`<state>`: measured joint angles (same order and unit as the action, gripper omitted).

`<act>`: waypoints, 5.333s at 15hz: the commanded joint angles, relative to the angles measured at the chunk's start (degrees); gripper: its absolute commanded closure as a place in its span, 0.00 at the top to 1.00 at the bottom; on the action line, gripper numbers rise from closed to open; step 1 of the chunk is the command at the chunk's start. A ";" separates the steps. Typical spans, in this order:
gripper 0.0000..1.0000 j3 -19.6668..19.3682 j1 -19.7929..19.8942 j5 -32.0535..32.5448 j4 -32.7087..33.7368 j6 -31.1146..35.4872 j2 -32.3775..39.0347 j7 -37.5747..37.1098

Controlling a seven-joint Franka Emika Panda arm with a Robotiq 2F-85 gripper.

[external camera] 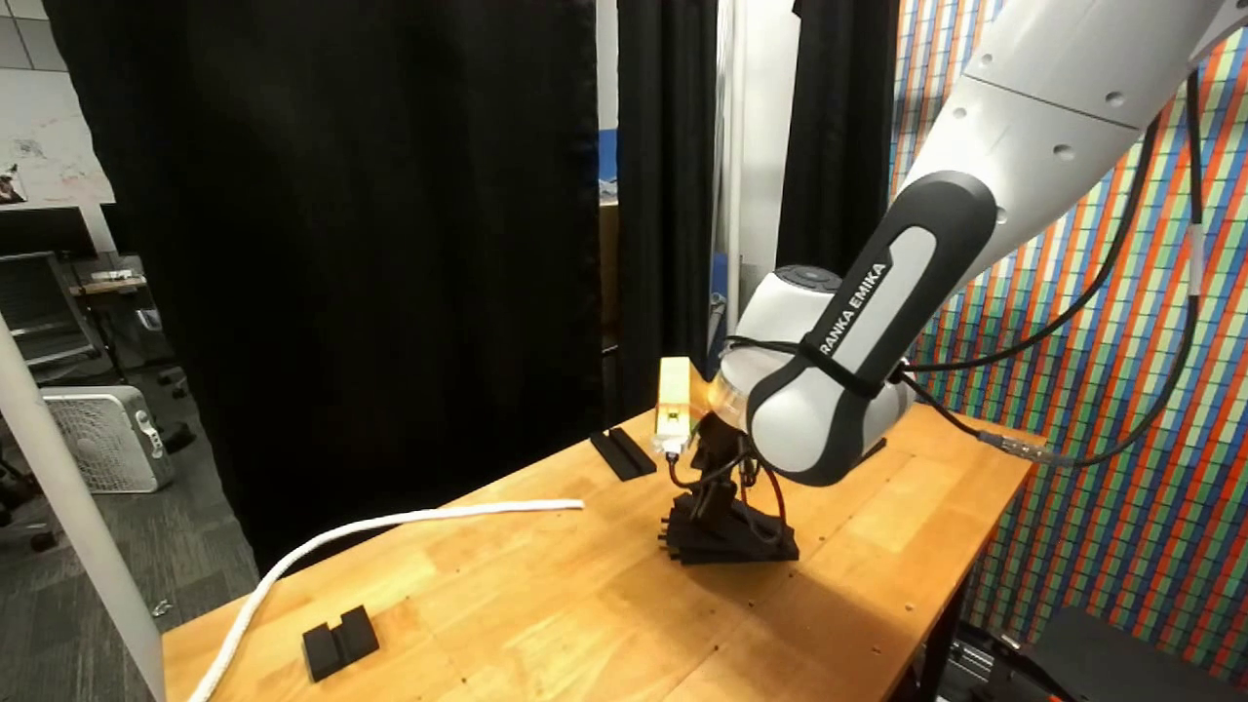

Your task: Put the black objects in a line

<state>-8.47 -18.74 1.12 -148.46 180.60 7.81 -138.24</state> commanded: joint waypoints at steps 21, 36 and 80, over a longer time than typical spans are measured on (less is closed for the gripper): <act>1.00 10.29 5.65 -1.27 4.06 -27.23 -9.93 -21.56; 1.00 12.40 12.07 -9.03 2.87 -27.15 -6.74 -19.24; 1.00 -64.77 -68.33 -25.80 14.61 -39.45 11.18 -19.16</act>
<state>-67.74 -82.30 -24.26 -134.69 143.55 17.92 -155.47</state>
